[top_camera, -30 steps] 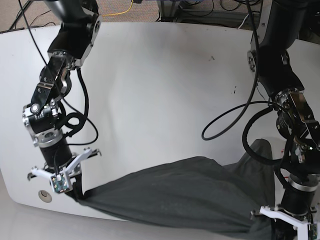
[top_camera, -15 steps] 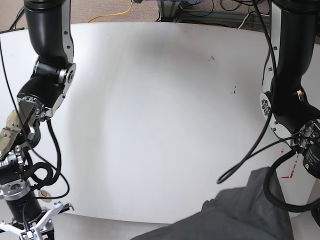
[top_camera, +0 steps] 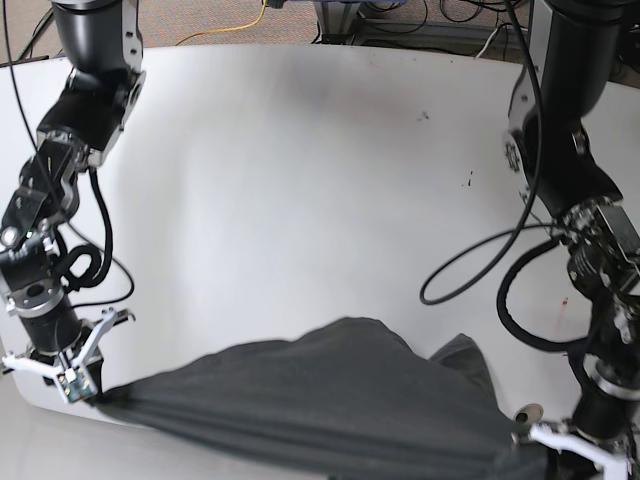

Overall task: Layout the t-shirt on the table in an organized manner, then fold the t-shirt properly
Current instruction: 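Lift the shirt with both grippers and swing it away from the robot, then drag the shirt back with both grippers, laying it across the table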

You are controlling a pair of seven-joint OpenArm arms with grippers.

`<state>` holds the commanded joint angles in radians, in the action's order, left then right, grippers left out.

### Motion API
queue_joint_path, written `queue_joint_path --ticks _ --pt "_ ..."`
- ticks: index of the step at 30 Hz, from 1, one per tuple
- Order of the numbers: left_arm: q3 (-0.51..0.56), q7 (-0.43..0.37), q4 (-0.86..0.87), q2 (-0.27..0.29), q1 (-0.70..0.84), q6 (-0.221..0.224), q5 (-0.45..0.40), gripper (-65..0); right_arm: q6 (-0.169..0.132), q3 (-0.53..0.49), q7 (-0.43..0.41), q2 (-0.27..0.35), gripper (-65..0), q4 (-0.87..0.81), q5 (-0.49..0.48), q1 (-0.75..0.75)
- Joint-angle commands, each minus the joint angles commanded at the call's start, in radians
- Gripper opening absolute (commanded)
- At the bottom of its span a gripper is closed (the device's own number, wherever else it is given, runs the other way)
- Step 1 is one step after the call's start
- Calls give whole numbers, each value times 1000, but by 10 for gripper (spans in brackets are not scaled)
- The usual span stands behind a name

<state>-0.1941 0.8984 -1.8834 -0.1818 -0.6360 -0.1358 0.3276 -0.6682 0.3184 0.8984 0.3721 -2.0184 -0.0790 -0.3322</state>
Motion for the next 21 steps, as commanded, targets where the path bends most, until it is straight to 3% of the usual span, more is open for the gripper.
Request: queue_joint_path --ticks 6,9,21 --pt "-29 0 -60 32 282 -2 5 -649 -3 126 0 -89 -650 -17 -48 242" --pt "-41 0 -77 35 410 -2 5 -649 -18 176 0 -115 -650 -17 -86 356" --pt "-97 0 -101 26 749 -3 5 -650 -20 213 -2 -229 -650 -17 -112 624"
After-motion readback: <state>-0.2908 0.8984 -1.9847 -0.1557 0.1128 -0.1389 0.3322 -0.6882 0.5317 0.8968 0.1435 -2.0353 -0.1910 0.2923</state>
